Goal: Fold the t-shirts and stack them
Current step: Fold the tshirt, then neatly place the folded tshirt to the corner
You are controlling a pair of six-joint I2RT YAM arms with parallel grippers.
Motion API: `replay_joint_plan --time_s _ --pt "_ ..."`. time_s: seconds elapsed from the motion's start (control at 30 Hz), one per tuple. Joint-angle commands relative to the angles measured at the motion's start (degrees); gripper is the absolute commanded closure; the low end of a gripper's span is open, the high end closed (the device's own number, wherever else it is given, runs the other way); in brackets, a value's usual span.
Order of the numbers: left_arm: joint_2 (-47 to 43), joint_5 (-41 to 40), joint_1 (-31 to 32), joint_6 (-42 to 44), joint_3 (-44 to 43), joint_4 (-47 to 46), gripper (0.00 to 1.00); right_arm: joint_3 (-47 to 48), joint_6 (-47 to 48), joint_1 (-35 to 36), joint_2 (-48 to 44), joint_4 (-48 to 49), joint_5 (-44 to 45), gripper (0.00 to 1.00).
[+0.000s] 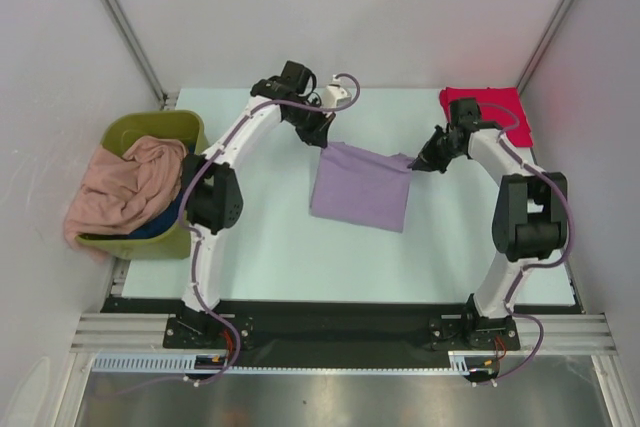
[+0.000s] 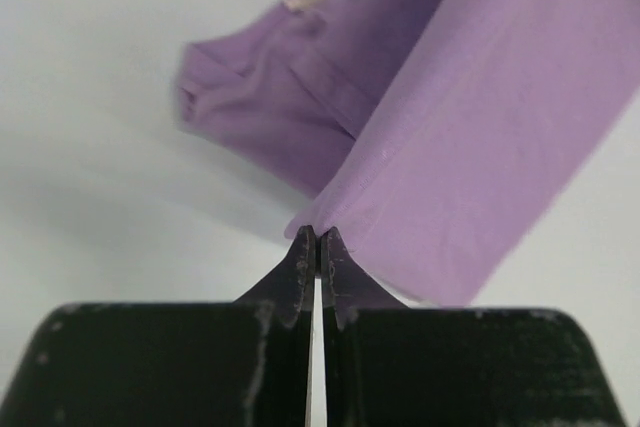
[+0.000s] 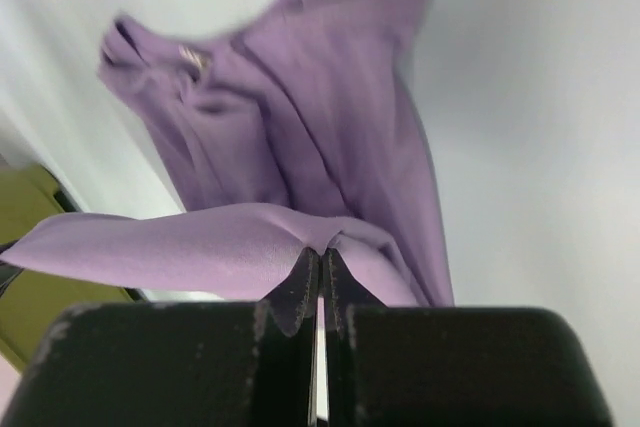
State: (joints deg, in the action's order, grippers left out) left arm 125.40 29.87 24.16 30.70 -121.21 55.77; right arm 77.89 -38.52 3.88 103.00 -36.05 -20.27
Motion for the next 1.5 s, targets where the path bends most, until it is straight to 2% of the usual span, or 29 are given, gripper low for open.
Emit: replay_joint_plan --time_s 0.0,0.1,0.43,0.47,0.5,0.57,0.6,0.67,0.7,0.77,0.8,0.83,0.9,0.93,1.1,1.17,1.27,1.33,1.37,1.43,1.47 --pt "5.4 -2.5 -1.6 -4.2 -9.8 -0.4 1.0 6.7 0.3 -1.5 3.7 3.5 2.0 1.0" --pt "7.0 -3.4 -1.6 -5.2 -10.5 -3.1 1.0 10.1 0.2 -1.9 7.3 3.2 3.3 1.0" --pt "10.8 -4.6 -1.5 -10.1 -8.6 -11.6 0.98 12.9 -1.9 -2.7 13.5 5.2 6.2 1.0" --pt "11.3 -5.1 -1.6 -11.2 -8.6 -12.4 0.95 13.1 -2.3 -2.6 14.0 5.5 6.7 0.96" --pt "11.5 -5.6 -1.6 -11.6 -8.6 -14.0 0.77 13.2 -2.3 -2.6 14.3 5.9 7.2 0.81" --pt "11.8 -7.7 -1.6 -12.4 -8.7 -15.9 0.5 14.8 -1.8 -2.8 15.4 6.0 8.6 0.66" --pt "11.6 -8.7 -1.6 -12.5 -8.7 -16.4 0.46 15.8 -1.5 -2.9 15.5 5.3 9.5 0.56" --pt "10.7 -10.9 -1.7 -12.9 -8.6 -16.8 0.41 16.9 -0.2 -3.1 14.6 3.4 13.6 0.52" --pt "9.1 -11.1 -2.0 -13.2 -8.2 -17.2 0.33 16.3 1.3 -3.1 12.0 3.6 14.5 0.5" --pt "6.6 -10.2 -3.1 -15.4 -3.7 -19.2 0.33 10.7 2.1 -2.4 8.2 6.2 15.5 0.46" --pt "3.6 -9.5 -3.4 -16.2 -1.3 -20.0 0.33 8.3 3.2 -2.0 6.3 7.6 15.3 0.37" --pt "2.2 -8.6 -3.8 -16.5 3.4 -20.4 0.33 5.6 3.8 -0.7 3.1 9.5 14.0 0.34" --pt "-1.5 -6.6 -3.8 -16.4 7.5 -21.1 0.33 1.3 5.4 0.8 1.5 8.7 12.9 0.22" --pt "-2.7 -5.8 -3.8 -16.3 10.8 -21.3 0.33 0.3 5.6 1.6 0.9 8.3 12.7 0.21" --pt "-8.2 -5.3 -3.9 -13.8 15.9 -19.2 0.3 -6.0 5.6 4.2 1.9 12.1 8.5 0.2" --pt "-10.3 -5.1 -4.0 -12.1 17.1 -17.7 0.25 -6.2 5.7 4.3 4.4 12.9 6.7 0.21" --pt "-12.4 -5.9 -4.6 -10.2 17.5 -15.4 0.24 -4.7 6.9 4.3 7.6 13.8 6.4 0.26" --pt "-13.7 -6.0 -5.6 -9.8 18.8 -15.3 0.24 -4.0 7.5 4.2 8.8 14.3 5.9 0.35" --pt "-14.8 -6.0 -6.1 -9.8 19.4 -15.5 0.24 -4.0 7.9 4.1 9.5 14.9 5.6 0.47" --pt "-16.1 -6.1 -7.0 -9.8 21.4 -16.0 0.24 -4.1 8.8 4.2 10.0 17.2 2.9 0.56" --pt "-16.5 -6.1 -7.3 -9.7 21.9 -16.4 0.24 -3.7 9.3 4.1 10.4 17.7 2.2 0.71"
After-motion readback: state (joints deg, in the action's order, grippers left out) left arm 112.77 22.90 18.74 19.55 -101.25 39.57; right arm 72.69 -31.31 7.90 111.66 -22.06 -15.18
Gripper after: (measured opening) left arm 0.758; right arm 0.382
